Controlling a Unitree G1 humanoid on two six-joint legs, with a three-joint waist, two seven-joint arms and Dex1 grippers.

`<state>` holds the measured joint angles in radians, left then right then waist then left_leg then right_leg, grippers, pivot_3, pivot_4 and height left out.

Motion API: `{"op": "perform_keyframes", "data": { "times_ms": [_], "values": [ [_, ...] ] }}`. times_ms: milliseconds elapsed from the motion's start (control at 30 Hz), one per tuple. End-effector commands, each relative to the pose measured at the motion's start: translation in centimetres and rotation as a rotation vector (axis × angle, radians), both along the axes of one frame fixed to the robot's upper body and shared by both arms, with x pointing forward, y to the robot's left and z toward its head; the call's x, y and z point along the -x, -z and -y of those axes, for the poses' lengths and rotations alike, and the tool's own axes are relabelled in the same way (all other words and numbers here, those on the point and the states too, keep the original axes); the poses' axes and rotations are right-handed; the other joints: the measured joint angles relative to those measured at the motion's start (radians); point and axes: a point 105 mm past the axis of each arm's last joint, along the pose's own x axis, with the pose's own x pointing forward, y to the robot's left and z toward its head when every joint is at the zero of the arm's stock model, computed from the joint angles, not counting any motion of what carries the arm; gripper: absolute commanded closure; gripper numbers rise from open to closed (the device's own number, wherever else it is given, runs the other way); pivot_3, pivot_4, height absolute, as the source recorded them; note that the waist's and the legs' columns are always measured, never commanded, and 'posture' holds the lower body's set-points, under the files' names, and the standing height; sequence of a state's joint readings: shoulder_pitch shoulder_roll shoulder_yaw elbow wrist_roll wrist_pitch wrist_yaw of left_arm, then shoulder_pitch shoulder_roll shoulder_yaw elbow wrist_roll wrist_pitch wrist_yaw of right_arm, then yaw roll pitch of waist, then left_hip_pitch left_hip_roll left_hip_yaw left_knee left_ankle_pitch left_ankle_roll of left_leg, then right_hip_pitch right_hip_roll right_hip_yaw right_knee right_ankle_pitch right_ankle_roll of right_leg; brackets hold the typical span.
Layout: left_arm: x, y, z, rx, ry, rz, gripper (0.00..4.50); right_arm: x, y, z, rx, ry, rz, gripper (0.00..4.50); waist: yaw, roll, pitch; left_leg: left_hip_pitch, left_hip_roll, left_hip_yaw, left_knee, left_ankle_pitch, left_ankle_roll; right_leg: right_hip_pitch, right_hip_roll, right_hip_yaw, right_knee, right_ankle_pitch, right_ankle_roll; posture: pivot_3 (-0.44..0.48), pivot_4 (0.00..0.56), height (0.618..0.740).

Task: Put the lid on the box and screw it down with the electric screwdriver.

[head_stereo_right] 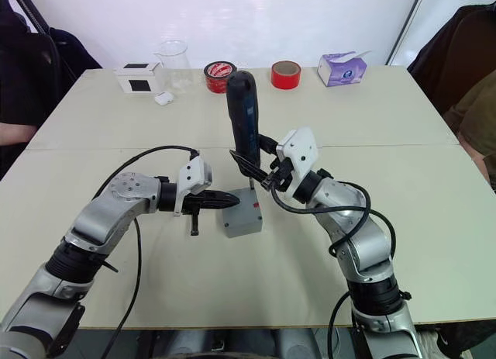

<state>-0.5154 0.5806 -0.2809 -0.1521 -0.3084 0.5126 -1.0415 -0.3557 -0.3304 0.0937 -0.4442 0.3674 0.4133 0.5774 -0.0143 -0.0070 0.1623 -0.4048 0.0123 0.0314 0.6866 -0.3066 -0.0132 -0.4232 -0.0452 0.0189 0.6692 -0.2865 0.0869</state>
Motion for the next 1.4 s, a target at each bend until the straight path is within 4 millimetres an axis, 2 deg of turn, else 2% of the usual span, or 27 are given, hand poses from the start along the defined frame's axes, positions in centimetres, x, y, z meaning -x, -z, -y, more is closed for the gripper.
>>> {"op": "perform_keyframes", "data": {
  "times_ms": [33,100,167,333,500,867,1067,1233,1333,1400],
  "values": [
    [0.2,-0.2,-0.3,-0.012,0.000,0.019,4.50,0.3,3.2,-0.7,0.074,-0.016,-0.128,2.68,0.000,-0.001,-0.001,0.001,0.000,0.000,0.000,0.000,0.000,0.001,0.000,0.000,0.000,0.000,0.000,0.000,0.150,0.740],
    [0.2,-0.1,-0.3,-0.017,-0.002,0.017,4.50,-0.4,4.9,-0.5,0.120,0.031,-0.201,2.68,-0.002,-0.001,-0.001,0.004,0.000,0.000,0.000,0.000,0.000,0.005,0.000,0.000,0.000,0.000,0.000,0.000,0.150,0.740],
    [0.2,0.1,-0.3,-0.024,-0.004,0.017,4.50,-0.8,5.8,-0.3,0.143,0.063,-0.253,2.68,-0.003,-0.001,-0.001,0.015,0.001,0.000,-0.002,-0.001,0.001,0.015,0.001,0.000,-0.003,0.000,0.000,0.000,0.150,0.740],
    [0.2,0.6,-0.5,-0.039,-0.011,0.010,4.50,-1.3,6.8,0.1,0.131,0.112,-0.344,2.68,0.000,-0.005,-0.004,0.032,0.001,-0.001,-0.004,-0.002,0.003,0.033,0.000,-0.001,-0.006,-0.001,-0.001,0.000,0.150,0.740],
    [0.3,1.1,-0.7,-0.055,-0.013,0.006,4.50,-1.3,7.0,0.1,0.110,0.120,-0.383,2.68,0.001,-0.011,-0.015,0.032,0.001,-0.001,-0.004,-0.002,0.003,0.034,-0.002,-0.001,-0.006,-0.001,-0.002,0.000,0.150,0.740],
    [0.1,1.9,-0.7,-0.077,-0.022,-0.001,4.50,-1.2,7.6,0.2,0.119,0.141,-0.422,2.68,0.000,-0.012,-0.023,0.033,0.002,-0.002,-0.005,-0.002,0.003,0.034,-0.004,-0.001,-0.006,-0.003,-0.006,0.000,0.150,0.740],
    [0.1,1.8,-0.7,-0.076,-0.016,0.000,4.50,-1.6,6.7,0.6,0.111,0.157,-0.384,2.68,0.000,-0.012,-0.023,0.033,0.002,-0.002,-0.006,-0.002,0.003,0.033,-0.006,-0.001,-0.006,-0.004,-0.006,0.000,0.150,0.740],
    [0.2,1.4,-0.5,-0.064,-0.007,0.006,4.50,-1.9,4.9,1.0,0.117,0.160,-0.318,2.68,0.000,-0.011,-0.023,0.032,0.002,-0.002,-0.006,-0.003,0.003,0.032,-0.009,-0.003,-0.007,-0.006,-0.010,0.000,0.150,0.740],
    [0.3,1.1,-0.5,-0.056,-0.003,0.013,4.50,-2.0,1.5,1.2,0.052,0.148,-0.255,2.68,0.000,-0.011,-0.022,0.031,0.001,-0.002,-0.007,-0.003,0.003,0.031,-0.010,-0.004,-0.007,-0.006,-0.010,0.000,0.150,0.740],
    [0.5,0.4,-0.4,-0.032,0.009,0.020,4.50,-2.1,-2.0,1.8,-0.070,0.145,-0.231,2.68,0.000,-0.010,-0.021,0.029,0.001,-0.002,-0.007,-0.003,0.003,0.030,-0.011,-0.004,-0.007,-0.006,-0.010,0.000,0.150,0.740]
  ]
}}
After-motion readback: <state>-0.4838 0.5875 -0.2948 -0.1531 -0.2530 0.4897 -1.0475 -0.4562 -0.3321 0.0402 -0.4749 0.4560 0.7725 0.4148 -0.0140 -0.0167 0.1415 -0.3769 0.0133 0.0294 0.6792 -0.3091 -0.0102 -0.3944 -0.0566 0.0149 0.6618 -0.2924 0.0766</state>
